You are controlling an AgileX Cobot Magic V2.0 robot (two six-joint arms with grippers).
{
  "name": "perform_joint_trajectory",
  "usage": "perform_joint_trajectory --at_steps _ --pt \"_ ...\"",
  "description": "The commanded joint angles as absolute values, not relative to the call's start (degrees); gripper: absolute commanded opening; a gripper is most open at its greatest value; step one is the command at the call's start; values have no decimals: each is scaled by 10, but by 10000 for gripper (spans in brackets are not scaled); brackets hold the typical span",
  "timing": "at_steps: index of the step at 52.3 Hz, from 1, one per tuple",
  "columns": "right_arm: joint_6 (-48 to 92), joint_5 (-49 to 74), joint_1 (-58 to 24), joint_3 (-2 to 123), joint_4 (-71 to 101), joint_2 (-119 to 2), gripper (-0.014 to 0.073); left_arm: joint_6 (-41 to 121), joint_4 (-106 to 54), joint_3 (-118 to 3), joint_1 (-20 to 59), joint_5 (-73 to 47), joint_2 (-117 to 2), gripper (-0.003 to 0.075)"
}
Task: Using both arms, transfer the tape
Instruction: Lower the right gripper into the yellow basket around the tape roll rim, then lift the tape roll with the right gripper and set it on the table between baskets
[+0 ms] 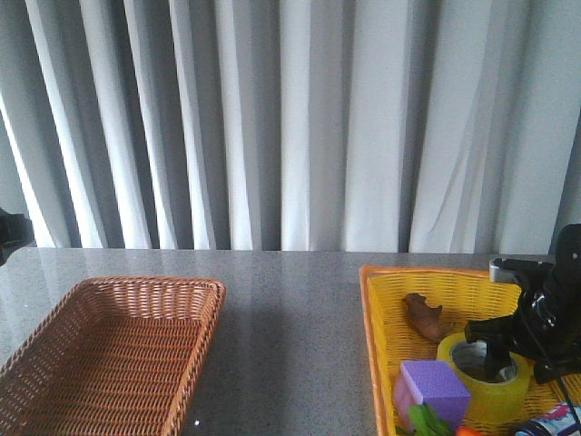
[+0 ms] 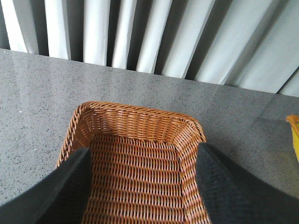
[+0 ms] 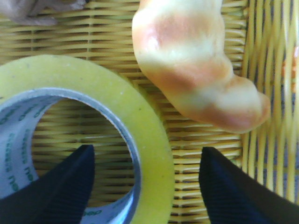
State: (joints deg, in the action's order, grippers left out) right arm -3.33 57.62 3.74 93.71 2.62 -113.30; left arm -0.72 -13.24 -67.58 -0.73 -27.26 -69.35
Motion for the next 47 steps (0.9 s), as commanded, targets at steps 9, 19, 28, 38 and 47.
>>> perform_joint_trajectory --at_steps 9,19,28,38,47 --pt "-24 562 38 956 26 -1114 310 -8 -142 -696 -5 -238 -683 471" --pt "-22 558 38 956 26 -1116 202 -8 -142 -696 -5 -238 -683 471" --pt "-22 558 38 956 25 -1116 188 -8 -142 -696 -5 -238 -683 471" --pt "-22 558 38 957 23 -1106 190 -8 -142 -696 -5 -238 -683 471" --pt "-22 586 38 1004 24 -1090 190 -8 -142 -696 -5 -238 -683 471"
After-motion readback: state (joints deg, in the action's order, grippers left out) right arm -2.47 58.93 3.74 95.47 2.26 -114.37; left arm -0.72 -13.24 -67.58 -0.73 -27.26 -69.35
